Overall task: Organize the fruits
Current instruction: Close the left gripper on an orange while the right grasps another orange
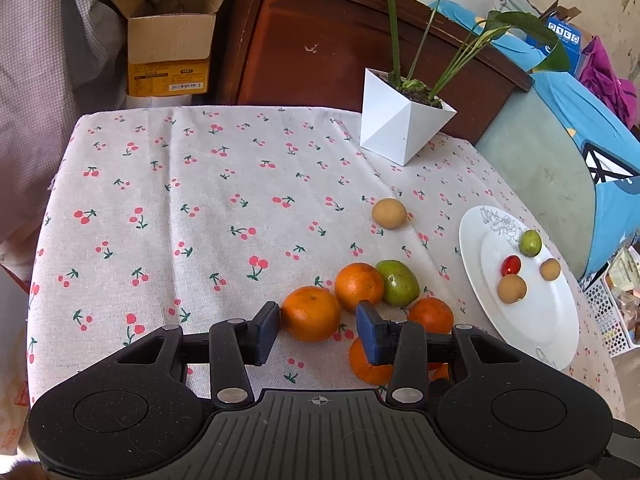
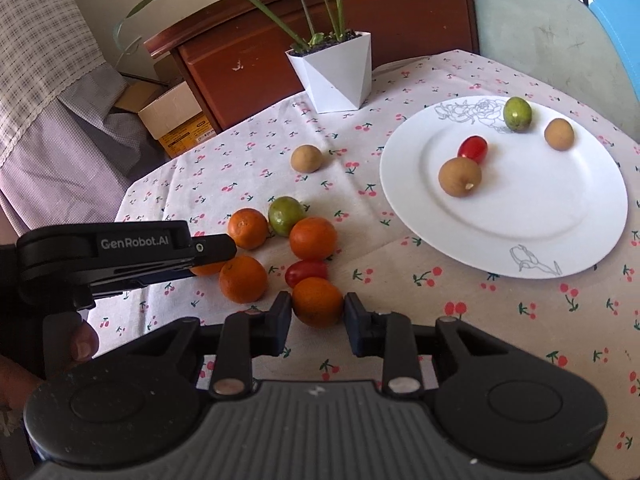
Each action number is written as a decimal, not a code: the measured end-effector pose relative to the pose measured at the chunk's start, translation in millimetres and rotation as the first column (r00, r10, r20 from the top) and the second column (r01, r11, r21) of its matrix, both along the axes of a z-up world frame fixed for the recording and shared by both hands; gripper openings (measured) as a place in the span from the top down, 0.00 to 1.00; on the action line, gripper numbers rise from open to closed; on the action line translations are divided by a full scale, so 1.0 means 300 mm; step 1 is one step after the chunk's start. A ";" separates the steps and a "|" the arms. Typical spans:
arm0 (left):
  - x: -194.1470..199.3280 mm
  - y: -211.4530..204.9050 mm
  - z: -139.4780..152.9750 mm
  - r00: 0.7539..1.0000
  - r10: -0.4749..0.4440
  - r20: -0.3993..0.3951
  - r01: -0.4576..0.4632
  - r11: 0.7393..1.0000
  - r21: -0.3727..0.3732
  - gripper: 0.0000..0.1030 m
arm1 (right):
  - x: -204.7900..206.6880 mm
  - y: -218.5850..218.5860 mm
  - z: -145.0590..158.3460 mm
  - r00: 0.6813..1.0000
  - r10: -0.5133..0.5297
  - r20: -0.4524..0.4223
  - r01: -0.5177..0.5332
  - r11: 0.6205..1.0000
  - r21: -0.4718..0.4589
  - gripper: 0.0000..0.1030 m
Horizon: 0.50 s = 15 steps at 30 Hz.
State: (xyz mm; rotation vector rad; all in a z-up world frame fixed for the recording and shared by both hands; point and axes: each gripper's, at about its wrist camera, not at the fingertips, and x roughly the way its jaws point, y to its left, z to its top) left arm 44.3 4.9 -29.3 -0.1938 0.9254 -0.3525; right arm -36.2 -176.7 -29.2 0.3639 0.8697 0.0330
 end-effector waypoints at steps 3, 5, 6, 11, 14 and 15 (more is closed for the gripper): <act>0.006 0.011 0.003 1.000 0.021 -0.002 -0.021 1.000 -0.003 0.62 | 0.000 -0.001 0.000 1.000 -0.001 -0.001 0.001 1.000 0.002 0.72; 0.010 0.019 0.002 0.999 0.038 -0.002 -0.038 0.999 0.003 0.62 | 0.000 -0.002 -0.001 1.000 -0.002 -0.001 0.002 1.000 0.005 0.72; 0.010 0.020 0.000 0.999 0.036 -0.001 -0.036 0.999 0.004 0.62 | -0.001 -0.002 -0.001 1.000 -0.002 -0.001 0.002 1.000 0.006 0.72; -0.004 -0.016 -0.001 0.999 -0.011 0.040 0.008 0.997 0.077 0.62 | 0.000 -0.003 -0.002 1.000 -0.003 0.000 0.003 1.000 0.006 0.72; -0.011 -0.028 -0.003 0.997 -0.030 0.064 0.023 0.994 0.105 0.68 | 0.000 -0.003 -0.002 1.000 -0.005 0.000 0.005 1.000 0.006 0.72; -0.013 -0.031 -0.004 0.997 -0.037 0.069 0.030 0.994 0.110 0.72 | 0.001 -0.003 -0.001 1.000 -0.006 -0.001 0.006 1.000 0.006 0.72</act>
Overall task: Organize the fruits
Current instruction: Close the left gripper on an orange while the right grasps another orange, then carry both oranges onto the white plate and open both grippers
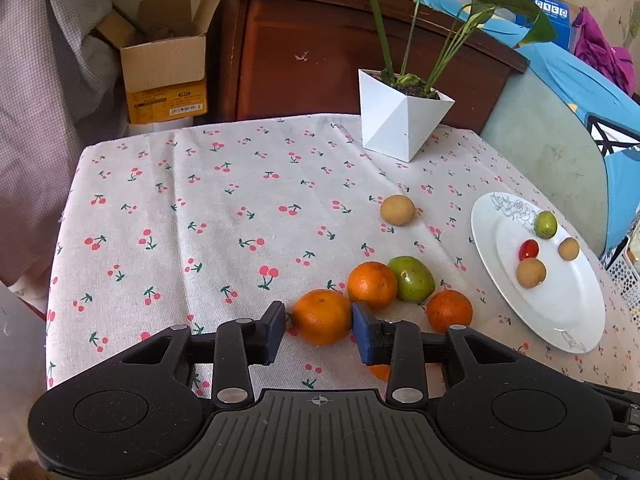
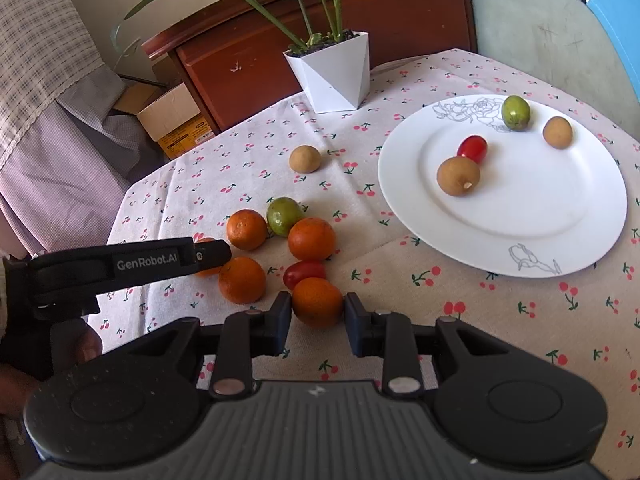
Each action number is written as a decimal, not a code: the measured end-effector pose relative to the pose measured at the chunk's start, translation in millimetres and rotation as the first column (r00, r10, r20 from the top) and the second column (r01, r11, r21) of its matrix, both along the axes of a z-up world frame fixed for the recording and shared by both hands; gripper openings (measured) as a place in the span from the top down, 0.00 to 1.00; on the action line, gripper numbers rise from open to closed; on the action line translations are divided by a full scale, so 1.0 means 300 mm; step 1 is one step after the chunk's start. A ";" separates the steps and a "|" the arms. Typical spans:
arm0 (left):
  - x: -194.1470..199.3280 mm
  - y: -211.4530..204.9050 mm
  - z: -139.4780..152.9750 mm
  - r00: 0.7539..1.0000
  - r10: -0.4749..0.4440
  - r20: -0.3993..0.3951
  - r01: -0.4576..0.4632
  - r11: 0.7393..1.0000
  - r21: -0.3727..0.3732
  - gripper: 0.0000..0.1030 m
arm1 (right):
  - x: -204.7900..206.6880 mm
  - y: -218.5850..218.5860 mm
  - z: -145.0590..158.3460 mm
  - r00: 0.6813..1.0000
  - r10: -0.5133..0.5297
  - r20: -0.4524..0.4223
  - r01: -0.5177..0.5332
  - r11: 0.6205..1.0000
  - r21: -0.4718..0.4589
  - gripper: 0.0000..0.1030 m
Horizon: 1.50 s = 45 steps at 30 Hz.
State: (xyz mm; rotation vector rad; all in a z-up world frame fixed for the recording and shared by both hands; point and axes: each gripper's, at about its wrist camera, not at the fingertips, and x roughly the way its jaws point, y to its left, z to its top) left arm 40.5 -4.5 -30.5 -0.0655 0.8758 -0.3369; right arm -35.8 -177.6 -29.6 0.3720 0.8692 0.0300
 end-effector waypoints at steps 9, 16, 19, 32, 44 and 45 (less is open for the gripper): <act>-0.015 -0.010 0.021 0.999 0.000 0.038 0.000 1.000 -0.008 0.72 | -0.003 -0.013 0.002 1.000 -0.015 0.006 0.015 1.000 0.008 0.72; -0.025 -0.030 0.071 0.995 -0.011 0.098 0.014 1.000 -0.026 0.72 | -0.013 -0.058 0.034 0.998 -0.053 0.041 0.051 0.998 0.029 0.72; -0.030 -0.052 0.091 0.993 -0.029 0.118 0.034 0.998 -0.047 0.72 | -0.019 -0.096 0.066 0.994 -0.086 0.074 0.084 0.996 0.035 0.72; -0.058 -0.234 0.108 0.976 -0.169 0.136 0.186 0.974 -0.128 0.72 | -0.069 -0.343 0.137 0.927 -0.357 0.118 0.353 0.934 0.052 0.72; -0.090 -0.397 0.049 0.957 -0.266 0.114 0.280 0.951 -0.131 0.72 | -0.096 -0.410 0.091 0.900 -0.435 0.039 0.431 0.899 0.081 0.72; -0.090 -0.405 0.045 0.957 -0.268 0.113 0.282 0.951 -0.129 0.72 | -0.097 -0.411 0.089 0.899 -0.436 0.036 0.432 0.898 0.082 0.72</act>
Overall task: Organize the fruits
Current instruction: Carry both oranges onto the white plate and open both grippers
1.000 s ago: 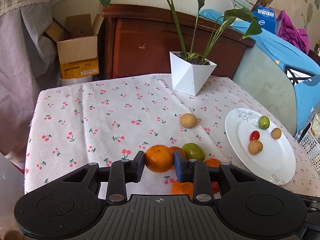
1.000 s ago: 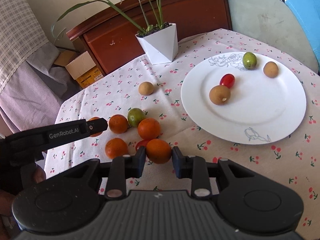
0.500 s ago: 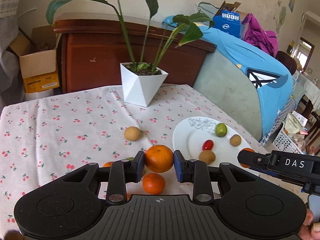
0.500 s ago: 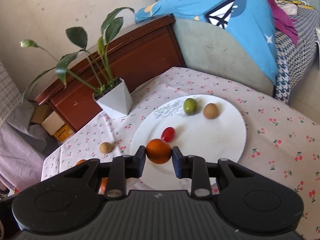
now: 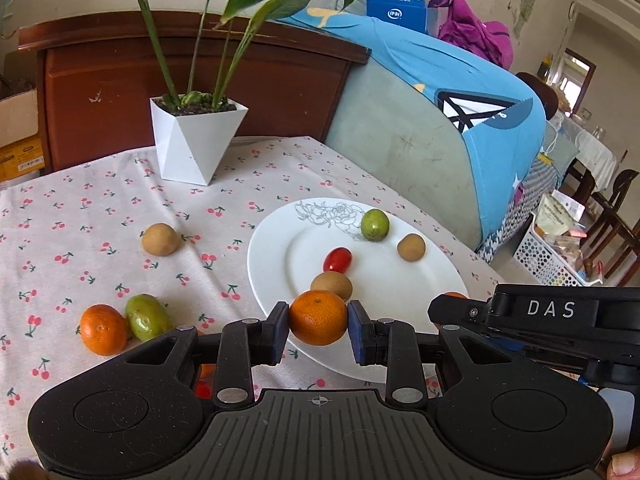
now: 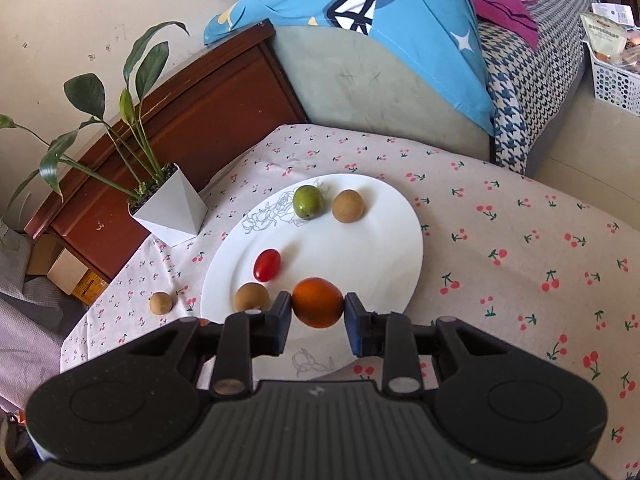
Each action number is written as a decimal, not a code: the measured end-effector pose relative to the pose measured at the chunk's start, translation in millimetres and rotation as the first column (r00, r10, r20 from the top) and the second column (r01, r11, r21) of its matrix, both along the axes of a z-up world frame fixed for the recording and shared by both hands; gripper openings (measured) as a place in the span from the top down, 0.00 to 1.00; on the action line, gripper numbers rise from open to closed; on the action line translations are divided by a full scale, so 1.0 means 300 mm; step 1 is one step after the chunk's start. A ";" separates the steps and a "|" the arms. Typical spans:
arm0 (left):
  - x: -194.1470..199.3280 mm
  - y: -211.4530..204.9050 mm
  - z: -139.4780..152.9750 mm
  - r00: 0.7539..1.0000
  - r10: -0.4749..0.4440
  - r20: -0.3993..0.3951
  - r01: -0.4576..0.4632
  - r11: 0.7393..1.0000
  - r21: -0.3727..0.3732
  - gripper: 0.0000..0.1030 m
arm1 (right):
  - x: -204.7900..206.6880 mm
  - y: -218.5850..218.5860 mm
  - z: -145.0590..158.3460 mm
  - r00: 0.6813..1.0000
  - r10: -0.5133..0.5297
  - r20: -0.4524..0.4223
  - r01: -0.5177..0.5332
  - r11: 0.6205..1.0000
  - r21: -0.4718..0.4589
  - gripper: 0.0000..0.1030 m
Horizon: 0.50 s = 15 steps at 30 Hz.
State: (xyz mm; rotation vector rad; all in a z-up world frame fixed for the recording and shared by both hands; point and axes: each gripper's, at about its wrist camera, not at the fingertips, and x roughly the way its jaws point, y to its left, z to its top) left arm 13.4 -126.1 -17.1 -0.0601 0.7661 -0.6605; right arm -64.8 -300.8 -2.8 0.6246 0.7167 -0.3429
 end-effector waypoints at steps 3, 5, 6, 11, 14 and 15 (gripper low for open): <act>0.000 -0.018 -0.014 1.000 -0.007 -0.008 0.007 1.000 0.003 0.72 | 0.002 -0.004 -0.007 1.000 -0.006 -0.010 0.006 1.000 0.000 0.72; 0.001 -0.028 -0.020 1.000 -0.009 -0.014 0.009 1.000 0.005 0.72 | 0.003 -0.007 -0.012 1.000 -0.008 -0.016 0.008 1.000 0.004 0.72; 0.000 -0.032 -0.023 1.000 -0.010 -0.015 0.011 1.000 0.007 0.72 | 0.003 -0.008 -0.014 1.000 -0.009 -0.016 0.009 1.000 0.006 0.72; -0.002 -0.048 -0.032 1.000 -0.017 -0.013 0.017 1.000 0.018 0.72 | 0.006 -0.008 -0.017 1.000 -0.008 -0.018 0.008 1.000 0.003 0.72; -0.002 -0.056 -0.036 1.000 -0.024 -0.010 0.024 1.000 0.019 0.72 | 0.008 -0.013 -0.024 1.000 -0.016 -0.021 0.016 1.000 0.005 0.72; -0.004 -0.057 -0.036 1.000 -0.023 -0.009 0.023 1.000 0.020 0.71 | 0.007 -0.015 -0.025 1.000 -0.021 -0.021 0.021 1.000 0.005 0.70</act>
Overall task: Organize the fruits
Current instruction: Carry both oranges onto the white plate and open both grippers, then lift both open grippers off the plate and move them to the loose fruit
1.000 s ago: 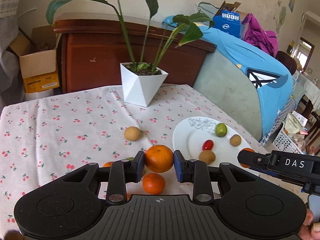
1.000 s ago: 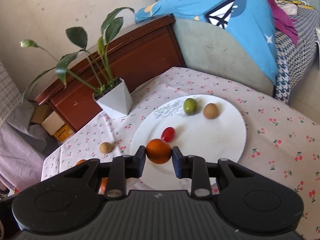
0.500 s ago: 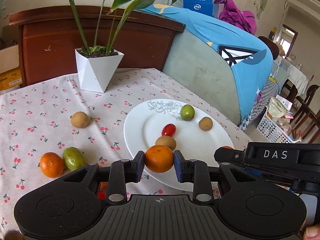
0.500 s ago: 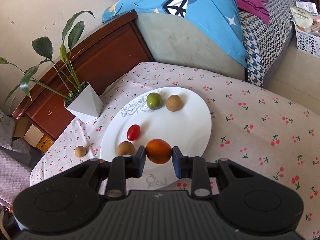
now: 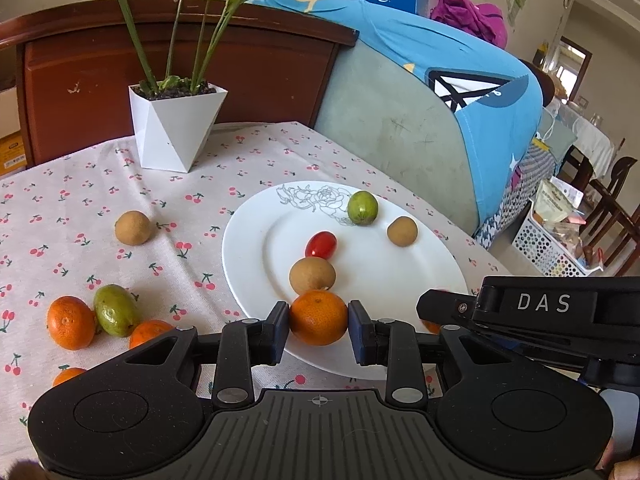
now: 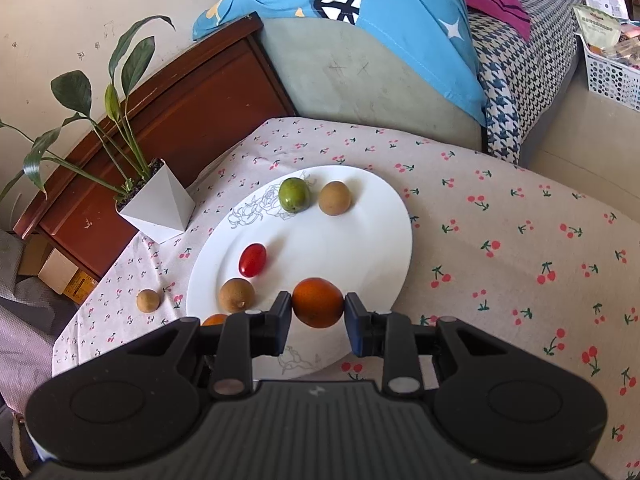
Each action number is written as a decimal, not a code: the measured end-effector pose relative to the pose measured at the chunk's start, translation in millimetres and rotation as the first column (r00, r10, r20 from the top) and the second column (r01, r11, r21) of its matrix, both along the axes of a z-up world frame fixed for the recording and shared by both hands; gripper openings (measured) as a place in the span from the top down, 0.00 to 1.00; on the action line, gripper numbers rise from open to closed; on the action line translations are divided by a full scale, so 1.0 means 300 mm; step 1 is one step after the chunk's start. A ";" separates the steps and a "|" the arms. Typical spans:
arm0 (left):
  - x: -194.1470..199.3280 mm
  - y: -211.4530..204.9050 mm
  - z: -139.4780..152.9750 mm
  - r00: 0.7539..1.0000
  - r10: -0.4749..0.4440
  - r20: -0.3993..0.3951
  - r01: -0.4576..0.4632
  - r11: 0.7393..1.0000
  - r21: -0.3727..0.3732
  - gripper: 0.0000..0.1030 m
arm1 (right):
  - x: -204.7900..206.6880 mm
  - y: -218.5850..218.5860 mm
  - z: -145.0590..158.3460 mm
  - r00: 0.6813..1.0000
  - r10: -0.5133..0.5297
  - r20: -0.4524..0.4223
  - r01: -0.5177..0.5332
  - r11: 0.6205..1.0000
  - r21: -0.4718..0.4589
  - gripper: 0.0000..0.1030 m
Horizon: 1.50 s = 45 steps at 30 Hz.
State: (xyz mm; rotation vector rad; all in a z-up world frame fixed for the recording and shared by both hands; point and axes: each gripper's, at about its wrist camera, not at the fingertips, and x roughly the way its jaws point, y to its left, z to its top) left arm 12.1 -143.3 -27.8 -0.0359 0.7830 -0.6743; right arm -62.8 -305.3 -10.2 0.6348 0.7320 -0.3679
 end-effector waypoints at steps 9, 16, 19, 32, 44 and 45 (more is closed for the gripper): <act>-0.003 0.018 0.040 0.999 0.039 0.031 -0.039 0.999 0.004 0.51 | -0.009 -0.005 0.018 0.999 -0.020 0.033 0.020 1.000 -0.005 0.69; 0.013 0.079 0.076 0.996 0.090 0.025 -0.091 0.995 0.052 0.43 | -0.006 0.015 0.022 0.999 0.016 0.039 -0.017 1.000 0.014 0.69; 0.026 0.122 0.103 0.993 0.113 0.022 -0.115 0.991 0.071 0.42 | -0.007 0.032 0.029 0.998 0.037 0.045 -0.037 0.999 0.009 0.69; 0.097 0.316 0.173 0.980 0.197 0.008 -0.196 0.971 0.139 0.36 | 0.013 0.149 0.021 0.977 0.206 0.054 -0.208 0.978 0.021 0.65; 0.118 0.448 0.110 0.957 0.282 -0.068 -0.270 0.951 0.148 0.37 | 0.060 0.328 -0.031 0.907 0.417 0.060 -0.418 0.908 0.007 0.65; 0.120 0.457 0.108 0.954 0.290 -0.074 -0.277 0.950 0.145 0.37 | 0.065 0.342 -0.035 0.901 0.431 0.054 -0.432 0.902 -0.005 0.65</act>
